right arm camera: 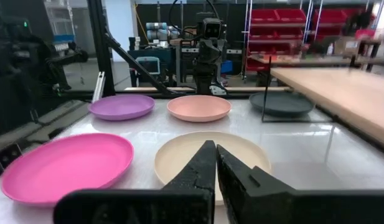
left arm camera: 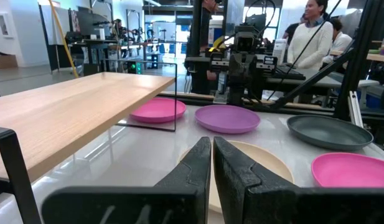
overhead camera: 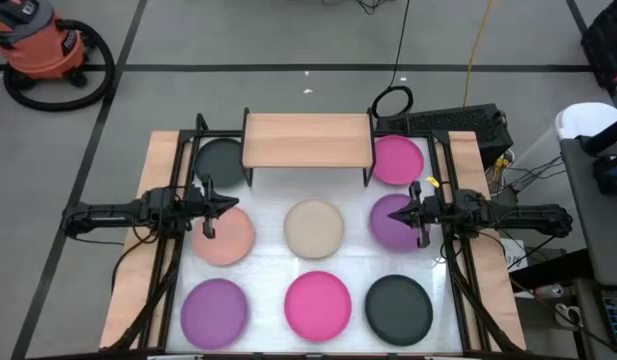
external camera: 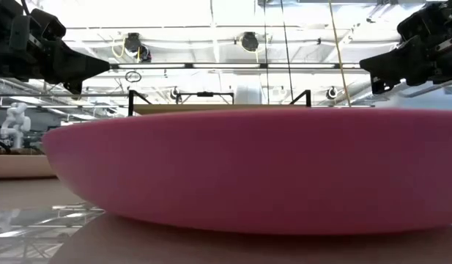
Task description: Place and stack plates onto a shelf
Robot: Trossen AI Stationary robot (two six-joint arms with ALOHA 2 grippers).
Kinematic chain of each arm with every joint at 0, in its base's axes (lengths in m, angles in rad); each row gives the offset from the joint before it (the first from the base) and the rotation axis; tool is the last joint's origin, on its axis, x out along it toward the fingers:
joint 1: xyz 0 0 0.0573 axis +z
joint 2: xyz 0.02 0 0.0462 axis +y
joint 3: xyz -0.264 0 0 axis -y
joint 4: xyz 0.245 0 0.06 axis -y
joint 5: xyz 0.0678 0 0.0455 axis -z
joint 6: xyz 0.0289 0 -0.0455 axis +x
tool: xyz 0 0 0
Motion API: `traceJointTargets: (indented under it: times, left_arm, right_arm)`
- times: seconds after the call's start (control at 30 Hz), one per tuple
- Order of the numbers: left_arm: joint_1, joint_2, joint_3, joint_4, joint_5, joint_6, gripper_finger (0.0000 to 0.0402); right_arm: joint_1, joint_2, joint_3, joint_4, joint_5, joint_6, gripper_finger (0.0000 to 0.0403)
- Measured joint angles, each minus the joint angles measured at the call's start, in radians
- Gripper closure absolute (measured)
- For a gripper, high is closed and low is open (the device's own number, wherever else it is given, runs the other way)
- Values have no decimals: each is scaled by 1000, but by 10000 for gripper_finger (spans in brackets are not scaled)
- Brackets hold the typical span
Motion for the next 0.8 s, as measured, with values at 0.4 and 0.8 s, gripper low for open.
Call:
traceJointTargets:
  times: [0.4, 0.8]
  left_arm:
    - [0, 0, 0, 0, 0, 0, 378]
    - [0, 0, 0, 0, 0, 0, 378]
  right_arm:
    - [-1, 0, 0, 90, 27, -260, 403]
    - [-1, 0, 0, 110, 27, -262, 403]
